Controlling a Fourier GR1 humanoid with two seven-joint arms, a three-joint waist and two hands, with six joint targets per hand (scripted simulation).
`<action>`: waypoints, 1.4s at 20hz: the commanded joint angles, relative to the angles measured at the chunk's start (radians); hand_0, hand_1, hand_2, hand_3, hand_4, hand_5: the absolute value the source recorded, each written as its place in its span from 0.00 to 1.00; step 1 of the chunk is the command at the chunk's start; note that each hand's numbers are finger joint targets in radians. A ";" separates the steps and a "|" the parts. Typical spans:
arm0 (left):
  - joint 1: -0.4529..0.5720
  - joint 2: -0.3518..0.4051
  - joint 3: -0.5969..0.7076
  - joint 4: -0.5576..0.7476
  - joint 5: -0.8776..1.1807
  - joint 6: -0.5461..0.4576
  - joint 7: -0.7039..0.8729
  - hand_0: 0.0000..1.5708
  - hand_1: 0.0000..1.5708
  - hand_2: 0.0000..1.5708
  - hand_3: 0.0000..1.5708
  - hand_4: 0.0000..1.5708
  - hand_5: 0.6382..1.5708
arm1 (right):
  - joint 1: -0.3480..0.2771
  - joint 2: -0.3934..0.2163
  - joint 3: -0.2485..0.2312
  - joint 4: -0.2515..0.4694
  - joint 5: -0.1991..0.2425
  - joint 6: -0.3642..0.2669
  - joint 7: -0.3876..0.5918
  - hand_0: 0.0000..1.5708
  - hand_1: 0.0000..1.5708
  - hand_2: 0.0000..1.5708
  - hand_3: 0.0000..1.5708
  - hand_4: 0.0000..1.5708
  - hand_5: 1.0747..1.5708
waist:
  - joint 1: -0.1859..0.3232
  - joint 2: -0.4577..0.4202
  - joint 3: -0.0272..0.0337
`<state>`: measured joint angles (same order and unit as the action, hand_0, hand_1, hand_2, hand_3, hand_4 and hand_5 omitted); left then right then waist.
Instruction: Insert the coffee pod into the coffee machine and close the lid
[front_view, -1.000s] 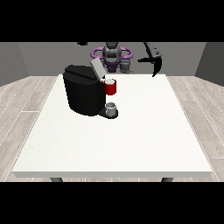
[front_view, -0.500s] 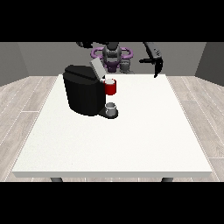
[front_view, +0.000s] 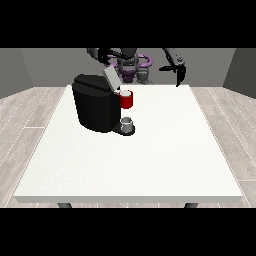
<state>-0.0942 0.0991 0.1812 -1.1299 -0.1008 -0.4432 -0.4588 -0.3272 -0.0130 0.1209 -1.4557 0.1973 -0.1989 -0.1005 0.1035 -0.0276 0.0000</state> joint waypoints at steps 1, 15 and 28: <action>0.012 -0.012 -0.008 -0.023 0.008 0.044 -0.001 0.00 0.00 0.00 0.00 0.24 1.00 | -0.073 0.012 -0.035 0.048 -0.008 0.009 0.019 0.00 0.00 0.00 0.00 0.21 1.00 | -0.019 0.023 0.0000; 0.020 0.035 -0.014 -0.047 0.030 0.002 -0.054 0.00 0.00 0.00 0.00 0.23 1.00 | -0.279 -0.066 -0.208 0.297 -0.070 0.014 -0.022 0.00 0.00 0.00 0.00 0.27 1.00 | 0.031 0.099 -0.0001; -0.031 0.047 -0.011 -0.043 0.067 0.007 -0.017 0.00 0.00 0.00 0.00 0.22 1.00 | -0.328 -0.057 -0.222 0.435 -0.072 0.006 -0.132 0.00 0.00 0.00 0.00 0.27 1.00 | 0.052 0.145 0.0000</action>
<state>-0.1335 0.1342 0.1787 -1.1634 -0.0305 -0.4250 -0.4572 -0.6463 -0.0918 -0.0922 -1.0886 0.1345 -0.1816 -0.2080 0.1326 0.0970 -0.0067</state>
